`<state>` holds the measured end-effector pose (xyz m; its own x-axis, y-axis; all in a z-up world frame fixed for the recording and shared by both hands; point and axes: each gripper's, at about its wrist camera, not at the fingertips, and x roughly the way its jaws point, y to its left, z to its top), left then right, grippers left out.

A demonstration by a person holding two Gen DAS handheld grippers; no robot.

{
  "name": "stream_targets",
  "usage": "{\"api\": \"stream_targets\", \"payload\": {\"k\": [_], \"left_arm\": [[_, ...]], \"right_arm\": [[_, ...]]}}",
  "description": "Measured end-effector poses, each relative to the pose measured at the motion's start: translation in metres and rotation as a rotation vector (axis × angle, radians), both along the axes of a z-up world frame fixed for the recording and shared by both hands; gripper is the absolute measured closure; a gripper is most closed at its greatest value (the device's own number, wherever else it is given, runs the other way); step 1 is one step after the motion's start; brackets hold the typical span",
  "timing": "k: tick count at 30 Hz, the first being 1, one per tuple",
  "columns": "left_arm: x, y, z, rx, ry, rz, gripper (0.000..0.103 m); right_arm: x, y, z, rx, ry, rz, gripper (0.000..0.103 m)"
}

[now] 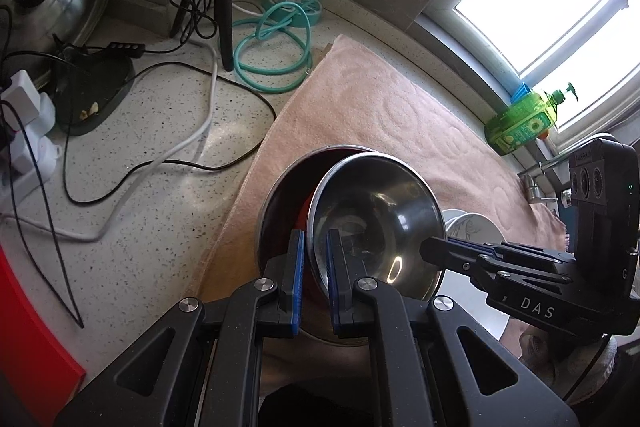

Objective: Organize plates and bowls
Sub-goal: 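Lower the red bowl into the large steel bowl and open the right tool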

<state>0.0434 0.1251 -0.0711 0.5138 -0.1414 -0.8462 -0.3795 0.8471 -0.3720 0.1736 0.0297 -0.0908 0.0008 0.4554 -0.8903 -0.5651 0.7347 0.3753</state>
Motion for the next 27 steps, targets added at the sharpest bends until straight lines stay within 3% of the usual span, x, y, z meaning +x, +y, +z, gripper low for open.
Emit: {"api": "stream_targets", "payload": {"k": [27], "left_arm": [[0.009,-0.005,-0.016,0.051,0.078,-0.035,0.094]], "right_arm": [[0.0,0.015,-0.013,-0.058,-0.021,0.032,0.089]]}}
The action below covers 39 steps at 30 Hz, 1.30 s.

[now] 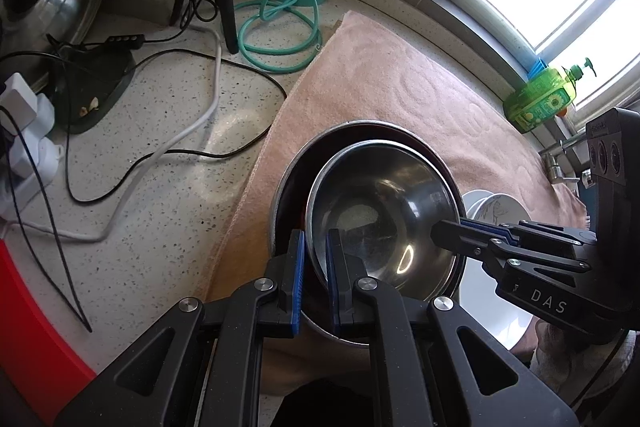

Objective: Organize plates and bowls
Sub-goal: 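Lower the red bowl into the large steel bowl and open the right tool, then move the right tool to the pale blue bowl rim and close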

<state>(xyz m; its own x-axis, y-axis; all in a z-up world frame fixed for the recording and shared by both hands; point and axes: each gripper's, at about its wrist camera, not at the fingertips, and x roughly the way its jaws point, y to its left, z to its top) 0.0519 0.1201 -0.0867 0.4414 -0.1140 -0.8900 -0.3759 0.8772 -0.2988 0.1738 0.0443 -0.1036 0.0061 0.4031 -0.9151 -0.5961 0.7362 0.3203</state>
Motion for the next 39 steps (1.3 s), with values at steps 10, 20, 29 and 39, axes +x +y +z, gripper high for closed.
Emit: {"api": "stream_targets", "payload": {"k": [10,20,29,39], "left_arm": [[0.004,-0.002,-0.004,0.003,0.021,-0.004,0.093],[0.005,-0.001,-0.001,0.008,0.018,0.001,0.088],[0.005,-0.002,0.014,0.022,-0.013,0.0,0.088],[0.007,-0.01,0.037,0.045,-0.075,-0.005,0.088]], "right_arm": [[0.001,0.003,-0.001,0.003,-0.003,0.008,0.083],[0.0,0.004,0.002,0.016,0.001,0.019,0.075],[0.0,-0.002,0.018,0.062,-0.008,0.015,0.071],[-0.001,-0.029,0.056,0.144,-0.108,-0.013,0.052]]}}
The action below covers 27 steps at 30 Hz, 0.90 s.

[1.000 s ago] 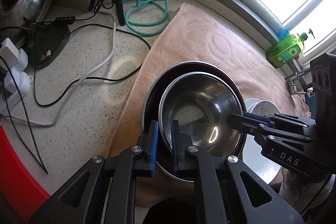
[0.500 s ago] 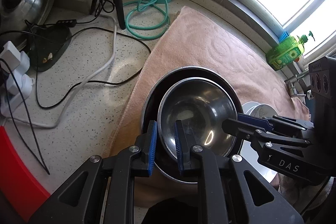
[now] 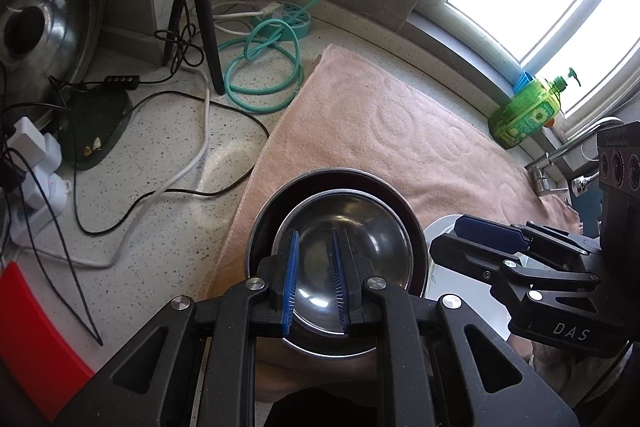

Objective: Organize plates and bowls
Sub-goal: 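Move the right tool to the pale blue bowl rim and close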

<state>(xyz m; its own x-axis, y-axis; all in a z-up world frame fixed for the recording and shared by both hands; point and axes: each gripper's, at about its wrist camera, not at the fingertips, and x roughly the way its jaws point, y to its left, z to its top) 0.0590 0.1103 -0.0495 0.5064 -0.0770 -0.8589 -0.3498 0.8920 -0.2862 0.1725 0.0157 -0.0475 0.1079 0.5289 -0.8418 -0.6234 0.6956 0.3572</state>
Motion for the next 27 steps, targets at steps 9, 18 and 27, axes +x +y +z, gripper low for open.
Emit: {"api": "stream_targets", "payload": {"k": [9,18,27], "left_arm": [[-0.003,-0.019,0.014,0.008,-0.056,-0.023,0.088],[0.01,-0.06,0.021,-0.017,-0.097,-0.119,0.088],[0.032,-0.127,0.016,-0.06,-0.11,-0.286,0.079]], "right_arm": [[-0.004,-0.064,0.029,0.025,-0.123,-0.112,0.035],[-0.008,-0.135,0.036,0.038,-0.157,-0.254,0.027],[-0.021,-0.227,0.035,0.011,-0.244,-0.439,0.013]]}}
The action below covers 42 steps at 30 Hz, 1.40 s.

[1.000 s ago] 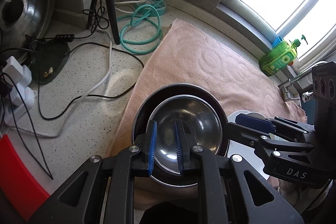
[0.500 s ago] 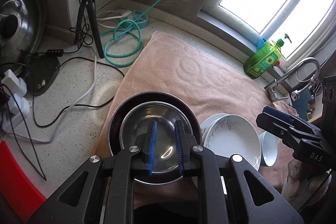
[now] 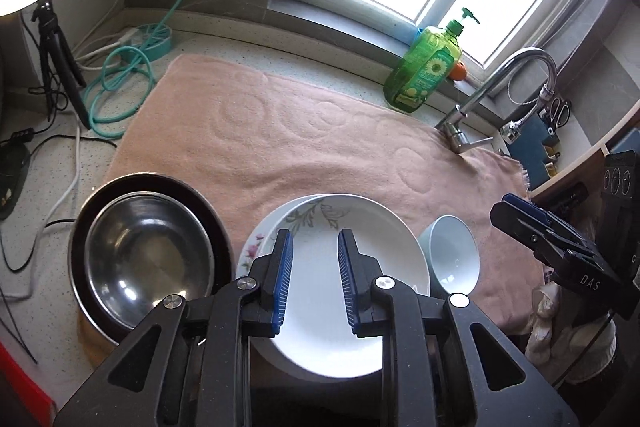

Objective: Organize plates and bowls
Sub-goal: 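Move the right tool to the pale blue bowl rim and close, then lift the pale blue bowl with the right tool toward the steel bowls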

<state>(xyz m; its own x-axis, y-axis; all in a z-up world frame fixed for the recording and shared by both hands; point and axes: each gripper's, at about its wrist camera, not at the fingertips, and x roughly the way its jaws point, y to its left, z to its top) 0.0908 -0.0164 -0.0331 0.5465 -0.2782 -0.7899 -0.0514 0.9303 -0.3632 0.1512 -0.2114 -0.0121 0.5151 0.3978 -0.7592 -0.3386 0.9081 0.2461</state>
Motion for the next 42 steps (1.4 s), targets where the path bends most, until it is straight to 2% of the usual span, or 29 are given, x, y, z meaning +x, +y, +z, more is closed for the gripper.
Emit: {"api": "stream_targets", "payload": {"k": [8,13,23,30,37,39,42], "left_arm": [[0.019,-0.064,-0.016,-0.028,0.026,-0.175,0.079],[0.03,-0.099,-0.026,-0.038,0.055,-0.274,0.079],[0.06,-0.139,-0.04,0.031,0.089,-0.4,0.079],[0.077,-0.146,-0.054,0.076,0.137,-0.433,0.079],[0.087,-0.148,-0.063,0.046,0.183,-0.442,0.083],[0.088,-0.149,-0.066,0.048,0.19,-0.441,0.084],[0.088,-0.151,-0.068,0.044,0.2,-0.447,0.088]], "right_arm": [[-0.011,-0.08,-0.017,-0.048,0.053,-0.2,0.013],[-0.019,-0.111,-0.037,-0.006,0.124,-0.266,0.015],[-0.029,-0.123,-0.077,0.106,0.257,-0.295,0.052],[-0.028,-0.122,-0.099,0.167,0.319,-0.295,0.061],[-0.022,-0.121,-0.108,0.211,0.351,-0.291,0.062],[-0.022,-0.121,-0.111,0.226,0.363,-0.285,0.069],[-0.018,-0.117,-0.116,0.226,0.376,-0.276,0.071]]}}
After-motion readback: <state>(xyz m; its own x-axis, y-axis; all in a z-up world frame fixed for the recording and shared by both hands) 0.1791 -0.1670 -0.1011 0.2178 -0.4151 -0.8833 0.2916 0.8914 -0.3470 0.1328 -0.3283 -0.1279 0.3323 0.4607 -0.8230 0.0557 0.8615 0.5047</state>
